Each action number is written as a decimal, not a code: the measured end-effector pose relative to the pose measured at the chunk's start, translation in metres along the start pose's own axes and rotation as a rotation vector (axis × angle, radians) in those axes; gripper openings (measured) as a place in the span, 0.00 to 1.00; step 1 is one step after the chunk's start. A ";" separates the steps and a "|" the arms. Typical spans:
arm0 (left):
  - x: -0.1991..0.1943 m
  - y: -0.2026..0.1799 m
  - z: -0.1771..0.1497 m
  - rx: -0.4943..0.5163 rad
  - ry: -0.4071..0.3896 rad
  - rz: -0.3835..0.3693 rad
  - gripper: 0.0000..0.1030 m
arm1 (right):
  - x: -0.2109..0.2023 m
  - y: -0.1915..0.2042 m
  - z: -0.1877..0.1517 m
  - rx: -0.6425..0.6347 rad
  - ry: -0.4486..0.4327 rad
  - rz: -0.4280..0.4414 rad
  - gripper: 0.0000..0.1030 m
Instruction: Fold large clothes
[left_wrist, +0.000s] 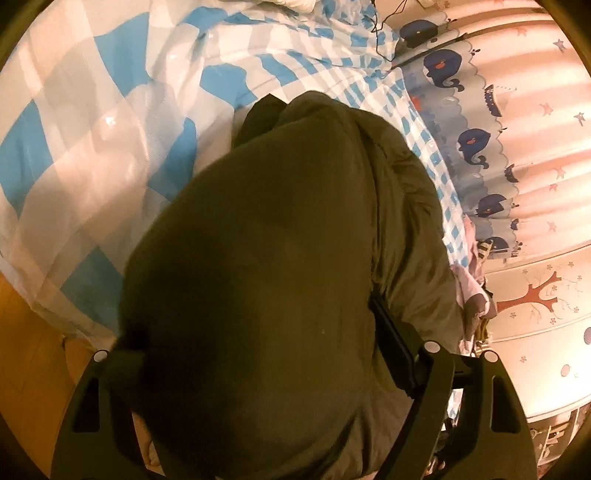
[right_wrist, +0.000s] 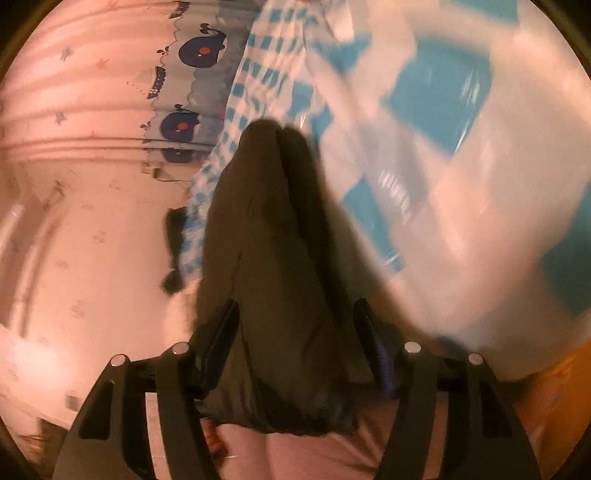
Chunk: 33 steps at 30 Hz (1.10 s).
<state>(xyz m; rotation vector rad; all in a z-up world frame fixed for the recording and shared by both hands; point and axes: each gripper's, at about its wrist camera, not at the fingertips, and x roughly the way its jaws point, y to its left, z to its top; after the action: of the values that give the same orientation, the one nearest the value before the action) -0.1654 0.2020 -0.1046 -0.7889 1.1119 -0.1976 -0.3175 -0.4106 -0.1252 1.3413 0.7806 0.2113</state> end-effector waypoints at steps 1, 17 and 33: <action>0.001 -0.001 0.001 -0.001 0.009 -0.009 0.58 | 0.006 0.001 0.000 -0.001 0.006 0.033 0.53; -0.034 0.026 -0.004 0.045 0.030 -0.078 0.60 | -0.063 0.027 -0.024 -0.172 -0.187 -0.240 0.41; -0.007 0.014 -0.001 0.020 -0.019 -0.056 0.73 | 0.258 0.178 -0.019 -0.953 0.133 -0.754 0.63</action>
<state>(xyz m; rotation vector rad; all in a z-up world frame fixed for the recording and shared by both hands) -0.1728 0.2147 -0.1089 -0.8029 1.0688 -0.2477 -0.0881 -0.2065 -0.0602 0.0993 1.0561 0.0460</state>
